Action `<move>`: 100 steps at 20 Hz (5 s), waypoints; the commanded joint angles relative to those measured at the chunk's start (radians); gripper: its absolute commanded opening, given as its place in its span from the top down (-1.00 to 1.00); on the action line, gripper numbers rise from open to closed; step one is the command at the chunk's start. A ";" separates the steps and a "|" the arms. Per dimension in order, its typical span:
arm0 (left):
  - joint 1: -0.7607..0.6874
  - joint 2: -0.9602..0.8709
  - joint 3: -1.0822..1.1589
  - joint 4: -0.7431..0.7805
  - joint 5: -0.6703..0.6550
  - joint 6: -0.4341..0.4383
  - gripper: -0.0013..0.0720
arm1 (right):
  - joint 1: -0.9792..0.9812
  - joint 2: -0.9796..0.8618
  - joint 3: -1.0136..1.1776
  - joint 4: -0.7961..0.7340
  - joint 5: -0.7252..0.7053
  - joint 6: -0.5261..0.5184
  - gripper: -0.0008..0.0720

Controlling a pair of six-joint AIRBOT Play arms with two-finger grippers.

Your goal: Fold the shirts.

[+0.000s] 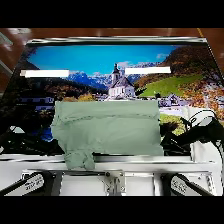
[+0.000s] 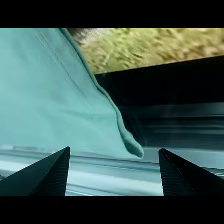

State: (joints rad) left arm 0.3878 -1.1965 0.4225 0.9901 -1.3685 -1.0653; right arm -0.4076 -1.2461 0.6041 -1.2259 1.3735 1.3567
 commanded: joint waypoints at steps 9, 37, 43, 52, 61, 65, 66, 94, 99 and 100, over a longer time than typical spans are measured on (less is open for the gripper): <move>0.000 0.001 0.013 -0.001 0.008 -0.004 0.86 | 0.000 -0.035 -0.127 0.086 -0.068 -0.049 -0.37; -0.063 -0.342 0.858 -0.135 -0.002 -0.063 0.86 | 0.306 -0.283 0.558 0.050 -0.390 0.056 0.80; -0.076 -0.537 1.001 -0.191 -0.060 -0.084 0.86 | 0.306 -0.357 0.570 0.045 -0.440 0.057 0.80; -0.074 -0.587 1.036 -0.051 -0.086 -0.185 0.19 | 0.304 -0.369 0.575 0.064 -0.480 0.055 -0.49; -0.056 -0.562 1.070 -0.077 -0.166 -0.185 -0.51 | 0.254 -0.420 0.575 0.236 -0.383 0.035 -0.88; -0.058 -0.524 1.137 -0.181 -0.165 -0.177 -0.51 | 0.258 -0.502 0.575 0.441 -0.375 -0.023 -0.87; -0.058 -0.520 1.151 -0.216 -0.166 -0.177 -0.51 | 0.263 -0.513 0.575 0.452 -0.374 -0.023 -0.87; -1.099 -0.599 0.880 -0.611 0.625 -0.192 0.86 | 0.267 0.435 0.575 0.461 0.060 0.255 0.80; -0.980 -0.488 0.887 -0.587 0.604 -0.102 0.86 | 0.287 0.422 0.575 0.492 0.001 0.253 0.80; -0.925 -0.431 0.887 -0.538 0.597 -0.103 0.86 | 0.326 0.407 0.575 0.488 -0.045 0.244 0.80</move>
State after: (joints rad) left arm -0.6193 -1.7157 1.3087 0.4026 -0.7731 -1.2003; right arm -0.1234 -0.8261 1.1782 -0.7547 1.3960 1.6047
